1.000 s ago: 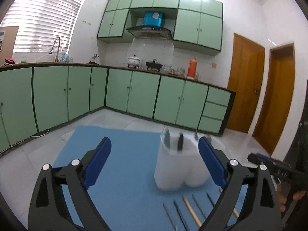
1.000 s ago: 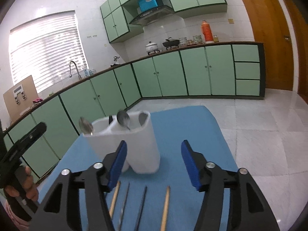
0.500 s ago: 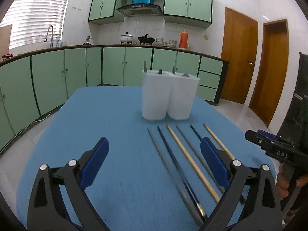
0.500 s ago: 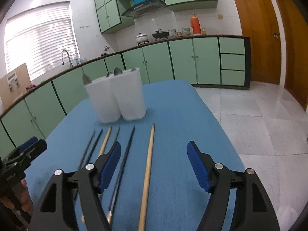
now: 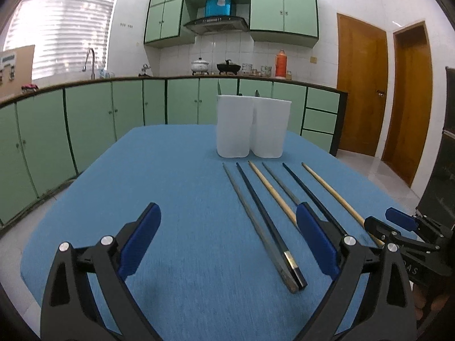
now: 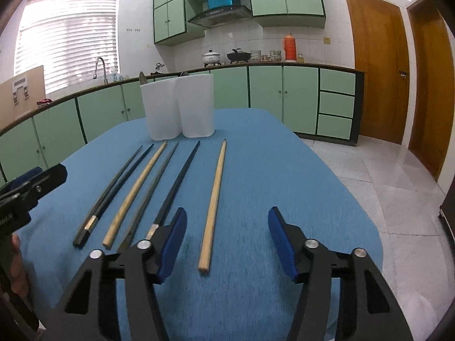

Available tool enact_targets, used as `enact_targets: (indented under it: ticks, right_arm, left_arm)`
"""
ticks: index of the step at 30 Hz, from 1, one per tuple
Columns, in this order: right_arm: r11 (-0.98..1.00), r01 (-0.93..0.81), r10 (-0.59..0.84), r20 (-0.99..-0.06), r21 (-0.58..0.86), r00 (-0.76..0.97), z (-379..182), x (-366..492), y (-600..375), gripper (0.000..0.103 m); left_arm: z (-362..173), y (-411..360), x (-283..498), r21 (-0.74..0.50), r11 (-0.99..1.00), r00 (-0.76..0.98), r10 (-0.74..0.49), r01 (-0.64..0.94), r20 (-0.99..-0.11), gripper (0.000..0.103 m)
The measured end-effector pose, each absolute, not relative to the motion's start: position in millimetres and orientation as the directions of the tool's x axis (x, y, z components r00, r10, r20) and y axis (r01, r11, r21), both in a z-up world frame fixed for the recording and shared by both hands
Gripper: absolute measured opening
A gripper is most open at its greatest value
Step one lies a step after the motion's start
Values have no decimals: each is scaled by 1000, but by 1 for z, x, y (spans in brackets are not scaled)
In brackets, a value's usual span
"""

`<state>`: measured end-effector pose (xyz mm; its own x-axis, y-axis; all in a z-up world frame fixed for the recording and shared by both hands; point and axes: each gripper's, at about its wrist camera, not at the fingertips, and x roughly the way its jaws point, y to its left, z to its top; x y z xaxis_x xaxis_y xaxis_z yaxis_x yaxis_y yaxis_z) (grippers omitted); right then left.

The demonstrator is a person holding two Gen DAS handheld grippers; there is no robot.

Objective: Organize utensils
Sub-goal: 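Grasp a wooden chopstick with the right tool while the left tool grasps a black chopstick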

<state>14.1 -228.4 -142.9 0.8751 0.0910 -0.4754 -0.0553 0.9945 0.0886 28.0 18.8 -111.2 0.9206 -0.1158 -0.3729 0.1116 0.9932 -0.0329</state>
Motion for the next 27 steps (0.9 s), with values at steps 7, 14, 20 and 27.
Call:
enact_targets:
  ticks: [7, 14, 20, 27]
  right_arm:
    - [994, -61, 96, -464, 89, 881, -153, 5, -228, 39]
    - [996, -70, 86, -450, 52, 889, -154, 0, -221, 29]
    - [996, -89, 87, -440, 16, 894, -154, -5, -213, 12]
    - [996, -88, 90, -441, 23, 893, -154, -7, -216, 10]
  left_arm:
    - [-116, 9, 18, -20, 993, 926, -113, 114, -361, 93]
    - [-121, 3, 14, -44, 993, 919, -121, 113, -374, 93]
    - [-127, -3, 9, -48, 993, 913, -121, 112, -391, 93]
    - [-132, -4, 4, -49, 993, 895, -119, 109, -431, 81]
